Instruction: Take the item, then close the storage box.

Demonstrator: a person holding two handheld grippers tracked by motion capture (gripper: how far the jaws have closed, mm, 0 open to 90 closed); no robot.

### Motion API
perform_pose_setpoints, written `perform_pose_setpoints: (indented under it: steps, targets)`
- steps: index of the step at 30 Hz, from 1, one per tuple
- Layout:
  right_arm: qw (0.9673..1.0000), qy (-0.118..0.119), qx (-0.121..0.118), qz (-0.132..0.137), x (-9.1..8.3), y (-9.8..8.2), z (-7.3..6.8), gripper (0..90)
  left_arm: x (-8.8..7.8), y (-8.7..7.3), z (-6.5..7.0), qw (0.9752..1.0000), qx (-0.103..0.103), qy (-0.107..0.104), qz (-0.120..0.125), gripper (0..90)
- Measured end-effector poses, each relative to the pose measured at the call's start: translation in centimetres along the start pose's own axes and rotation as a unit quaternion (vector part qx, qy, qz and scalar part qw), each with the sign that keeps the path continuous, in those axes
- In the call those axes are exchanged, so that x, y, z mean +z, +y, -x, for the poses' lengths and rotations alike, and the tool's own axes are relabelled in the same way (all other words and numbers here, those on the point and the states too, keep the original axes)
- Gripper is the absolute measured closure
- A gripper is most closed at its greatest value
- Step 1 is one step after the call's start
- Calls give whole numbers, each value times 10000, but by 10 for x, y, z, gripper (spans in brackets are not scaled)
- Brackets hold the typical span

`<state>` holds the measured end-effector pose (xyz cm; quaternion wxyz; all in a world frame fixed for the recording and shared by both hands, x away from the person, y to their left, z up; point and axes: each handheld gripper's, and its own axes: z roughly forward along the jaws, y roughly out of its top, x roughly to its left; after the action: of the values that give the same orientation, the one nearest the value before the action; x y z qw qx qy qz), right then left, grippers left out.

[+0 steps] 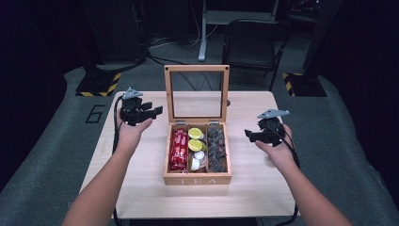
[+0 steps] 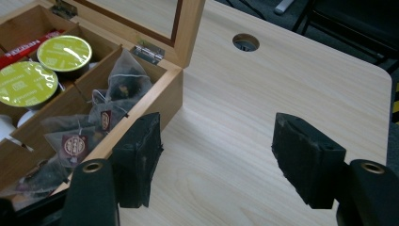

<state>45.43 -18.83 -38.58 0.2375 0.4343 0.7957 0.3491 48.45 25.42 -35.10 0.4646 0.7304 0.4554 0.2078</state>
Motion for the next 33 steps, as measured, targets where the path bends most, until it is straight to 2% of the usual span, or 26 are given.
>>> perform_pose_setpoints:
  steps: [3,6,7,10,12,13,15,21,23,24,29,33]
  targets:
    - [10000,40,43,15,2,6,-1,327,1,0,0,10000,-15,-10,-7,463]
    - [10000,40,-24,27,2,13,-3,327,1,0,0,10000,19,-14,3,463]
    - [9999,65,-126,43,2,14,-2,328,1,0,0,10000,21,-19,-8,463]
    - [9998,86,-149,56,4,20,-3,328,1,0,0,10000,-15,-1,9,463]
    - [9999,113,-41,98,7,24,-4,327,2,0,1,10000,-15,-8,6,463]
    - [9998,138,-90,78,8,25,-3,328,2,0,1,10000,-14,-17,14,463]
    - [9998,167,-27,98,10,29,-5,328,3,0,2,10000,-2,-39,-2,463]
    - [9996,219,-160,103,17,36,-7,328,5,-1,1,10000,1,-51,-44,463]
    - [9996,238,-62,109,19,38,-9,331,5,-1,0,10000,-7,-31,-35,463]
    - [9995,255,-162,128,20,39,-8,332,5,-1,0,10000,-9,-27,-27,463]
    - [9994,309,-47,121,25,46,-10,332,7,-1,1,10000,-21,-44,-34,463]
    - [9994,322,-89,136,28,53,-12,333,8,-1,2,10000,-24,-56,-53,463]
